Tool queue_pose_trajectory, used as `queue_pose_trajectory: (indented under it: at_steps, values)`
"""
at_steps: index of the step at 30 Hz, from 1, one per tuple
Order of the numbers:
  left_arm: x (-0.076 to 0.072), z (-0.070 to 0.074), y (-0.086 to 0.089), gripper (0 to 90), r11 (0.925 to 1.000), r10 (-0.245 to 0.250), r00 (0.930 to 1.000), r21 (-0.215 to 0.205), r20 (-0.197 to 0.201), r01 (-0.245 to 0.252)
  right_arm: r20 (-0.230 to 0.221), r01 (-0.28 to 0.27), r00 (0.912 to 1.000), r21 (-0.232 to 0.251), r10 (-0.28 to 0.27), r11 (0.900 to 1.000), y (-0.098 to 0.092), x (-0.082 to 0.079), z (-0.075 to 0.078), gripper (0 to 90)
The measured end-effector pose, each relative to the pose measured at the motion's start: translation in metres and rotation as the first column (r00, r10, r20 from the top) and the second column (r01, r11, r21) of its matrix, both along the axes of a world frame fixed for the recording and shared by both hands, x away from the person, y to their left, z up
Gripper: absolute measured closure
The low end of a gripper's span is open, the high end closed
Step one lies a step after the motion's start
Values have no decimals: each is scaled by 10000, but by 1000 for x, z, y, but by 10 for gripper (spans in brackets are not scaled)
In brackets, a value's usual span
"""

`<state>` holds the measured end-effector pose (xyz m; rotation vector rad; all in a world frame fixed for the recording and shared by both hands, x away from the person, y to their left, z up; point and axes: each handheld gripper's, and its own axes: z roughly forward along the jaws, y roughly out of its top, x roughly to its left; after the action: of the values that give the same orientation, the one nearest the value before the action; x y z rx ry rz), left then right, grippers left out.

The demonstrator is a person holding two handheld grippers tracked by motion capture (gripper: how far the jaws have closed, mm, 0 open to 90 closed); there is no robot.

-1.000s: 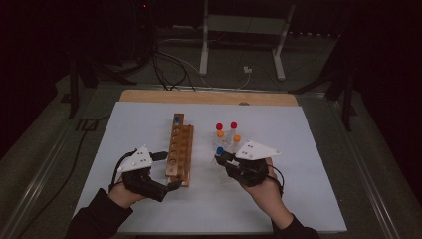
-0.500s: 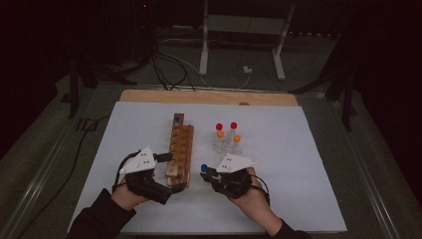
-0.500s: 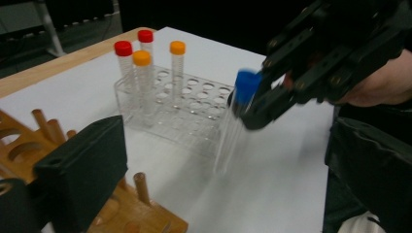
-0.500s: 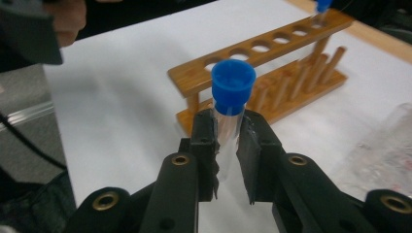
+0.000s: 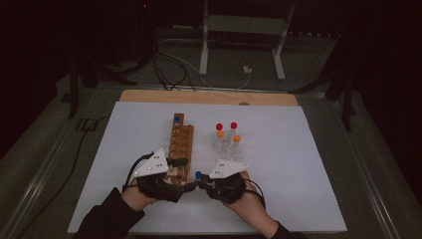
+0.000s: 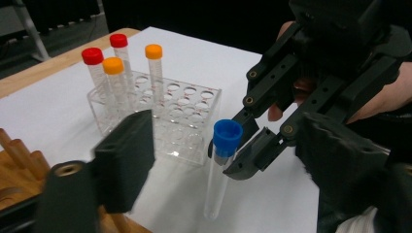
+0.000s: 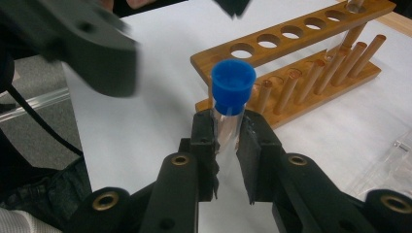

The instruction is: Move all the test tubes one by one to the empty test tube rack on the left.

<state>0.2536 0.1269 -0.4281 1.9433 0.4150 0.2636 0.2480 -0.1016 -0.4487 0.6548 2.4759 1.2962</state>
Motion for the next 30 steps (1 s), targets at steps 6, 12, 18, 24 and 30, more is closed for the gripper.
queue_pose_trajectory:
  at_steps: [6, 12, 18, 24, 30]
  values:
    - [2, -1, -7, 468, 9999, -152, 9999, 62, 31, 152, 14, -49, 10000, -1, 49, 10000, 0, -1, 1, 773]
    - [5, -3, -11, 593, 9995, -226, 9997, 210, 45, 225, 30, -81, 10000, 21, 81, 10000, 0, -1, 2, 773]
    - [7, -6, -14, 675, 9984, -358, 9994, 435, 29, 356, -4, -72, 10000, 76, 72, 9999, -1, 0, 2, 773]
    - [9, -7, -14, 761, 9984, -377, 9993, 417, 9, 376, 17, -12, 10000, 65, 12, 10000, -2, 0, 3, 773]
    - [9, -4, -14, 774, 9979, -437, 9990, 481, -8, 436, -61, -85, 9999, 130, 85, 9999, -3, 1, 4, 769]
